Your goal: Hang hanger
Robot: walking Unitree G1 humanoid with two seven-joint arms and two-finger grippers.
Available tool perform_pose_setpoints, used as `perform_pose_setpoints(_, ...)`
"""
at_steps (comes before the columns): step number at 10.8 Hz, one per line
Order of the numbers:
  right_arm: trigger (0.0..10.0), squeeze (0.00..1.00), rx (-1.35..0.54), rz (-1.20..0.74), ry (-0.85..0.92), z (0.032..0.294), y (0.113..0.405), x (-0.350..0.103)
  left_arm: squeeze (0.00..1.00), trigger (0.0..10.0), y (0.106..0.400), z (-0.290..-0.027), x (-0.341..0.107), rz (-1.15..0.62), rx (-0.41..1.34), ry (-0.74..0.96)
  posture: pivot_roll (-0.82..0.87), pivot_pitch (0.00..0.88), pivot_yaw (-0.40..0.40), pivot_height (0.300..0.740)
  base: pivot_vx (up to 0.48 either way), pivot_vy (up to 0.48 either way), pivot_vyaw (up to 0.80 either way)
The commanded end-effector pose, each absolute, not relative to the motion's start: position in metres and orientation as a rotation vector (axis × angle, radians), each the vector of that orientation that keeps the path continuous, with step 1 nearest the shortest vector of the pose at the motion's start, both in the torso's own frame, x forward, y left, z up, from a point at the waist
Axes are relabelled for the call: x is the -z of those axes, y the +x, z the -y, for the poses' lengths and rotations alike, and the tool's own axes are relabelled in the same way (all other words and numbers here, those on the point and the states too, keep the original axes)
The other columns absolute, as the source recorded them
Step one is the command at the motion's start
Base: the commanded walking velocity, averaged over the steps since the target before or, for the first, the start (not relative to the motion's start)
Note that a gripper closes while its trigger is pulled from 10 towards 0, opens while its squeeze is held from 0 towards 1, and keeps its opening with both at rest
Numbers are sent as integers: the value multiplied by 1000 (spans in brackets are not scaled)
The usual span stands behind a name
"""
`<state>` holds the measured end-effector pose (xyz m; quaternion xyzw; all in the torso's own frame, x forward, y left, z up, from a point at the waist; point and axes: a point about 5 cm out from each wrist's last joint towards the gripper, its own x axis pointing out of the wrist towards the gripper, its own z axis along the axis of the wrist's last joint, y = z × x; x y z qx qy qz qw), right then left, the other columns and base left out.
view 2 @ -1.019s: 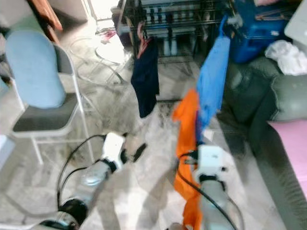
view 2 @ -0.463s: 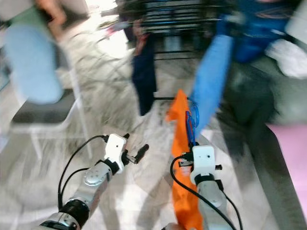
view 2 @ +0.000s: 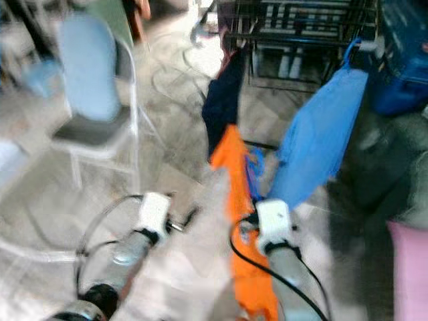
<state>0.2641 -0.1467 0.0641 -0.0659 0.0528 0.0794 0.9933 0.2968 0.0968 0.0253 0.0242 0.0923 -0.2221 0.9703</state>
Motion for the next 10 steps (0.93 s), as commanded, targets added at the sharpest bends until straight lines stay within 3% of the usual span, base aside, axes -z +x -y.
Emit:
perform_pose_setpoints(1, 10000, 0, -195, -72, -122, 141, 270, -69, 0, 10000, 295, -107, -20, -216, 387, 50, -182, 76, 36, 740, 0, 0, 0)
perform_pose_setpoints(4, 10000, 0, -322, -33, -126, 116, 288, -80, 0, 10000, 298, -133, -23, -196, 266, 46, -96, 94, -26, 740, 0, 0, 0)
perform_pose_setpoints(10, 10000, 0, -404, -26, -95, 90, 297, -78, 0, 10000, 286, -154, -19, -170, 169, 72, 26, 137, -48, 740, 0, 0, 0)
